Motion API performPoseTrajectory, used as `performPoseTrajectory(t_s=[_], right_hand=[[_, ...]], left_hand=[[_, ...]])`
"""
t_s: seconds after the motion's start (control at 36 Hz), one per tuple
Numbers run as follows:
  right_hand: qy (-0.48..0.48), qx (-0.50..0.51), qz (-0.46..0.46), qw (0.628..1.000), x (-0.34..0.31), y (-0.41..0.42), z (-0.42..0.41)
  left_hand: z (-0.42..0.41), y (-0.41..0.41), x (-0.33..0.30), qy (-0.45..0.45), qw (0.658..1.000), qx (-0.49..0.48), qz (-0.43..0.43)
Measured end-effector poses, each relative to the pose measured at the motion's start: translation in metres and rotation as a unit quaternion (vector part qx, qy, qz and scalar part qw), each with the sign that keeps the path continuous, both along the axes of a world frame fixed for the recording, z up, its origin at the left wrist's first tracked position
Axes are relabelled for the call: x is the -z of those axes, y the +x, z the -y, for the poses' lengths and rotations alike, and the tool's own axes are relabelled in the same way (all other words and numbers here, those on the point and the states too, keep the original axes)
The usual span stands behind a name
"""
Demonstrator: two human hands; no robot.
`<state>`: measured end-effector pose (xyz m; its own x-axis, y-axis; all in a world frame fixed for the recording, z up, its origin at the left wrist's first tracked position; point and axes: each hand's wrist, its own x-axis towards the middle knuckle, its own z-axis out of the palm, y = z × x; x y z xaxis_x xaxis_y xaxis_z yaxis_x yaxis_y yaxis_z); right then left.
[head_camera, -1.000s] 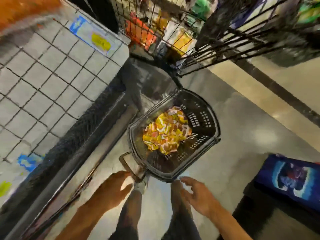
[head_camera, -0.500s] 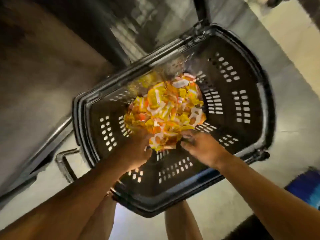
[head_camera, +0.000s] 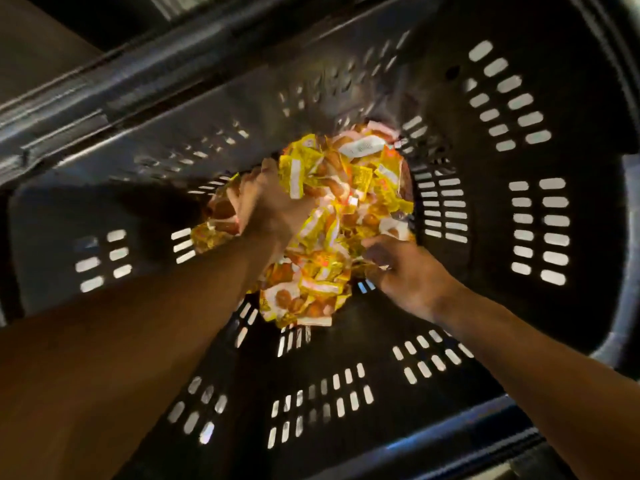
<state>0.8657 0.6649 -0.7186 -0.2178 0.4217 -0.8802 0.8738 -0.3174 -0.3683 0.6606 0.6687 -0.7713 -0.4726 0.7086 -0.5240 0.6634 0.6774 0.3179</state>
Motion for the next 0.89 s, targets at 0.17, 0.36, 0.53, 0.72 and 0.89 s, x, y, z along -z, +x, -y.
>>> performPoseTrajectory(t_s=[0.17, 0.36, 0.53, 0.72, 0.89], right_hand=[[-0.011, 0.11, -0.011, 0.994, 0.0, 0.004, 0.009], [0.036, 0.043, 0.033, 0.998, -0.01, 0.002, -0.019], [0.177, 0.036, 0.006, 0.984, 0.005, -0.021, -0.053], [0.264, -0.08, 0.05, 0.96, 0.064, -0.038, -0.07], [0.223, -0.054, 0.153, 0.961, 0.103, -0.055, -0.057]], left_hand=[[0.019, -0.01, -0.047, 0.09, 0.98, -0.026, 0.174], [0.047, -0.05, -0.095, 0.016, 0.948, -0.115, 0.297], [0.059, -0.064, -0.086, -0.062, 0.93, -0.17, 0.321], [0.035, -0.054, -0.053, -0.087, 0.938, -0.15, 0.302], [0.024, -0.055, -0.039, -0.089, 0.95, -0.081, 0.287]])
